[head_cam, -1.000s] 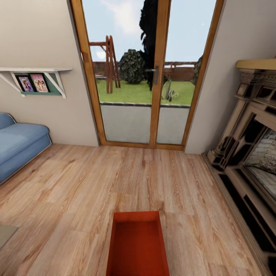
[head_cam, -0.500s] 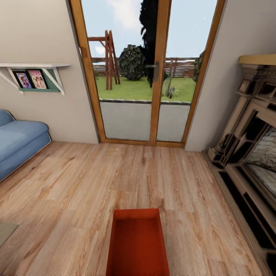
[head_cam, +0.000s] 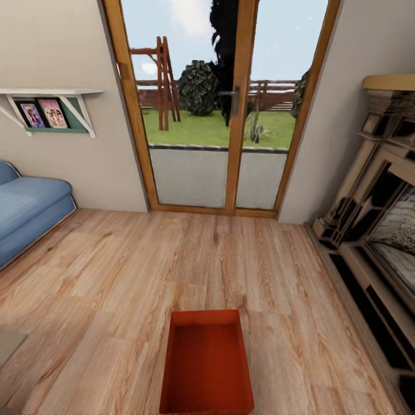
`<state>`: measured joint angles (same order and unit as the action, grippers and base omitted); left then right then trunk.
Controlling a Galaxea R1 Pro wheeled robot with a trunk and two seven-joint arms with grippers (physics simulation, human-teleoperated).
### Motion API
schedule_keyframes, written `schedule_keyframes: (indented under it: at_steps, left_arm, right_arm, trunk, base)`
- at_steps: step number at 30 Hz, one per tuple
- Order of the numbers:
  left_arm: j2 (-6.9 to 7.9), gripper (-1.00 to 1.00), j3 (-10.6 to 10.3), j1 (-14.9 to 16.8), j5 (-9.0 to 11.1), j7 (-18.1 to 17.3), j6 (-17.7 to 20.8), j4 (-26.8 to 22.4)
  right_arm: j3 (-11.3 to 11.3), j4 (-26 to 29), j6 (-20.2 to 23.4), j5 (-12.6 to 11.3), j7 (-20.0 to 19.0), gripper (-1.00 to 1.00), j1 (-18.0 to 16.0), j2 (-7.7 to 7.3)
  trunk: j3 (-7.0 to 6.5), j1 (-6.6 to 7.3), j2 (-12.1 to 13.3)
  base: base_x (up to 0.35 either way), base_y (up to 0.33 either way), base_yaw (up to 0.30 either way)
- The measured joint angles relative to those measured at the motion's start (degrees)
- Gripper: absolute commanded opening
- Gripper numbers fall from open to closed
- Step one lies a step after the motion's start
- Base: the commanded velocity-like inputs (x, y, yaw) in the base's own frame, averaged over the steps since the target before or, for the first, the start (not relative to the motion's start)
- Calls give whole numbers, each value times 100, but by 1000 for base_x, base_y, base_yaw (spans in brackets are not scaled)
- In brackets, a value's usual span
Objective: Move the two storage containers from the living room to the garage. In the garage, place one container on the floor and stack the other container on top of it (either order is fine).
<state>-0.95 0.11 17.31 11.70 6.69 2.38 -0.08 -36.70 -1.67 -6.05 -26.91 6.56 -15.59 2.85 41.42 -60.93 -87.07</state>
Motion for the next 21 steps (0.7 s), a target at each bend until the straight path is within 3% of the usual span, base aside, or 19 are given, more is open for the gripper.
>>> schedule_keyframes:
  at_steps: [21]
  left_arm:
    - [8,100,0,2,0,0,0,0]
  right_arm:
    - [0,0,20,0,-9,100,0,0]
  trunk:
    - [191,0,0]
  base:
    - [0,0,0]
